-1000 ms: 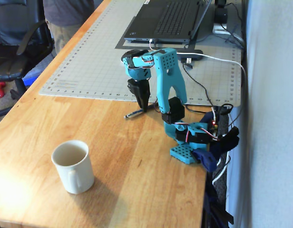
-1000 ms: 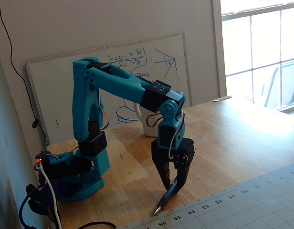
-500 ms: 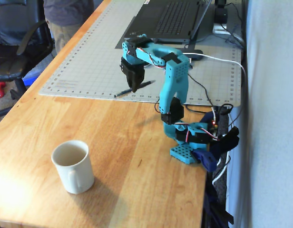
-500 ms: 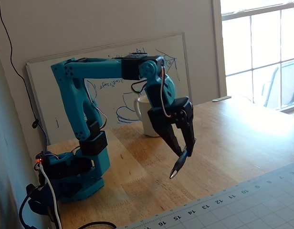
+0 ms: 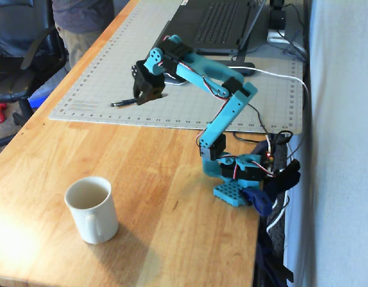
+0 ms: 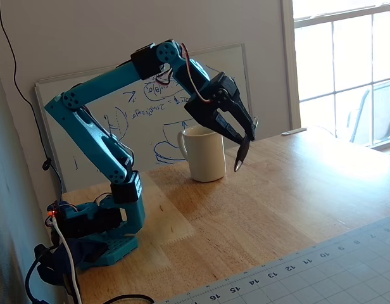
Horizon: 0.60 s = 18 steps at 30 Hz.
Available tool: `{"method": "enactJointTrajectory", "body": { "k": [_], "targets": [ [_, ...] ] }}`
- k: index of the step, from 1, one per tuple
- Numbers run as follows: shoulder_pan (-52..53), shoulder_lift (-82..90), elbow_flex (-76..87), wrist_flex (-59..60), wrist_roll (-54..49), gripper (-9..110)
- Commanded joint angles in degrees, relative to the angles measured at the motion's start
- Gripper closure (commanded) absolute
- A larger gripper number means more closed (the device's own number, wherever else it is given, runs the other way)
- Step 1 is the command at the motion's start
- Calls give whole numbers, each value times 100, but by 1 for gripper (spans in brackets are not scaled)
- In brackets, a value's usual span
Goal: Grasp a pen and put it in a mug.
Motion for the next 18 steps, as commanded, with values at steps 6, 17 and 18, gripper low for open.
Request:
{"method": "enactJointTrajectory", "body": {
  "k": [6, 17, 18],
  "targets": [
    [-2065, 791, -624, -1354, 3691, 99],
    [-3586, 1028, -211, -3463, 5520, 99],
    [-3718, 1028, -123, -3656, 5520, 99]
  ]
}}
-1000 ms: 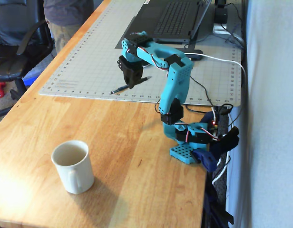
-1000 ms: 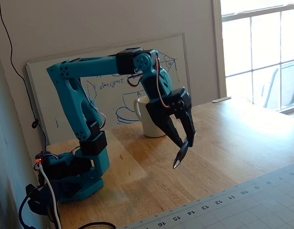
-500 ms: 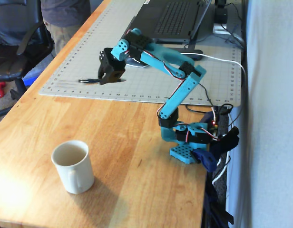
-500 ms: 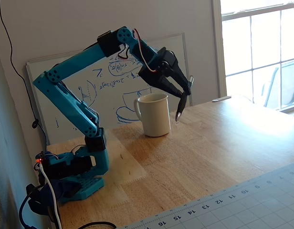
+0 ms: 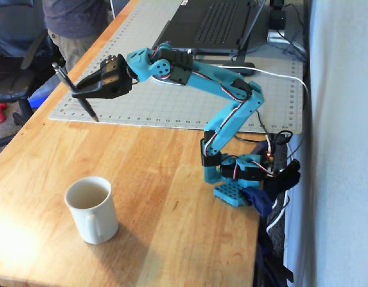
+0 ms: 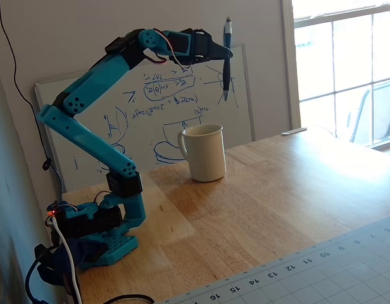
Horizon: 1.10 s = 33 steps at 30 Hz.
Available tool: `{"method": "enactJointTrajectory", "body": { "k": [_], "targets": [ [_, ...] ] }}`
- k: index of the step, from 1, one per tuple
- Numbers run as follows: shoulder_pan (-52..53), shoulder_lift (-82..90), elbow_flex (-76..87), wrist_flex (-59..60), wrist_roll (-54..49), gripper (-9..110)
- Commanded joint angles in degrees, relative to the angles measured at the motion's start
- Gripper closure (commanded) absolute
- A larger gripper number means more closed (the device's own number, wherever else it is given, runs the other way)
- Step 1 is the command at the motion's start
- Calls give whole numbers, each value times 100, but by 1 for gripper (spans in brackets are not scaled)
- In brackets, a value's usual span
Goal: Grasp a pen and put it in a mug.
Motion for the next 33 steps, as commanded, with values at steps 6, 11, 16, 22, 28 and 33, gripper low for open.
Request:
{"method": "enactJointTrajectory", "body": {
  "k": [6, 11, 16, 22, 28, 33],
  "targets": [
    [-1037, -18, 712, -2048, 141, 99],
    [-1389, -176, 1538, -3261, 132, 99],
    [-1556, -229, 2285, -4298, 123, 99],
    [-1564, -229, 3217, -4922, 114, 99],
    [-1644, -229, 3823, -5309, 114, 100],
    [-1863, -237, 4131, -5432, 114, 100]
  ]
}}
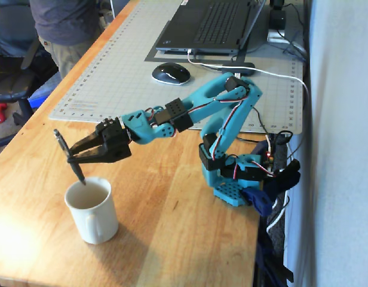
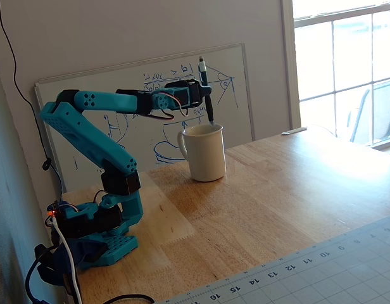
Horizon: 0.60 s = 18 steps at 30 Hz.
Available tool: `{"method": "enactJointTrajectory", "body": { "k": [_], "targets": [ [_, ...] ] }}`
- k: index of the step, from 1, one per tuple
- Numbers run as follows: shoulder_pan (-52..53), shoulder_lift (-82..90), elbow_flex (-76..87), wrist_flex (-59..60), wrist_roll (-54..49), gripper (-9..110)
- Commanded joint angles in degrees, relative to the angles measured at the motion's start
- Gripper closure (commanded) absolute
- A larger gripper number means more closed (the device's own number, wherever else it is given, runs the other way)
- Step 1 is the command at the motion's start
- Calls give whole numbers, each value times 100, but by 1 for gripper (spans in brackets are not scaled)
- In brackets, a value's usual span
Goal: Grasp a pen and put it in a mug.
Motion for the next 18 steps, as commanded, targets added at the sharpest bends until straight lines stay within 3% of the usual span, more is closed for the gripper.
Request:
{"method": "enactJointTrajectory", "body": {
  "k": [1, 18],
  "targets": [
    [-185, 35, 26, -229, 26, 99],
    [-756, 35, 167, -229, 26, 94]
  ]
}}
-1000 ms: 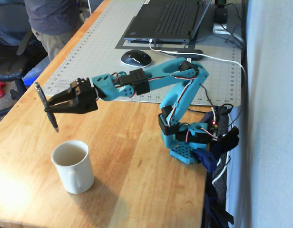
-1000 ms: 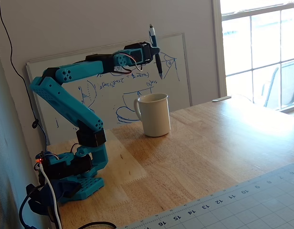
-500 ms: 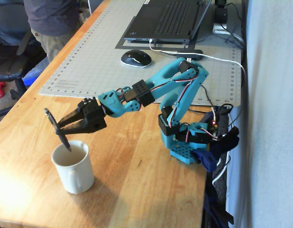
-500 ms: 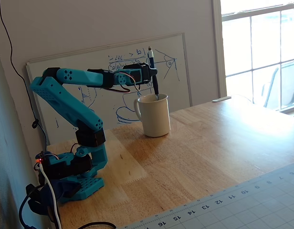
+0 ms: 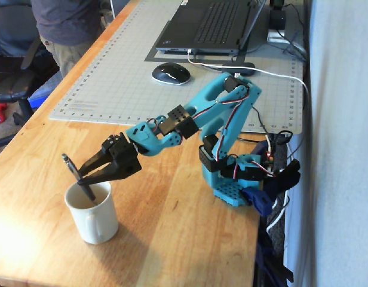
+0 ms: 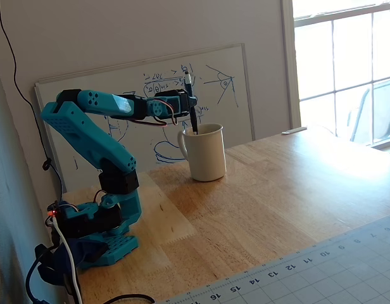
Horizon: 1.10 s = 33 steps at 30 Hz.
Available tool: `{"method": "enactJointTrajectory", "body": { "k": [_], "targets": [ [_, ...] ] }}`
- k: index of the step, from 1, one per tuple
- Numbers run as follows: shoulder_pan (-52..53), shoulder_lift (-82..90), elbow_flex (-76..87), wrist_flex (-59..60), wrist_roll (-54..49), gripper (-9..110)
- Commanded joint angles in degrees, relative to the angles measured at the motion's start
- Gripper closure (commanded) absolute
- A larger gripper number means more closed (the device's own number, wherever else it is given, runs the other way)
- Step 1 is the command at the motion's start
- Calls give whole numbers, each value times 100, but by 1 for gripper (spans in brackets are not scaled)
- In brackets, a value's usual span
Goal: Grasp a pen and put it in a mug.
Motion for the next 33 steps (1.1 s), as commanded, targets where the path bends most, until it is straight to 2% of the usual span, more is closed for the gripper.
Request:
{"method": "enactJointTrajectory", "body": {
  "k": [1, 9, 17, 23, 33],
  "targets": [
    [-62, 53, -185, -211, -35, 92],
    [-53, 123, -492, -114, -483, 72],
    [352, 149, -580, 132, -1934, 80],
    [773, 712, -686, 1459, -3771, 83],
    [1652, 1688, -677, 4324, -6662, 84]
  ]
}}
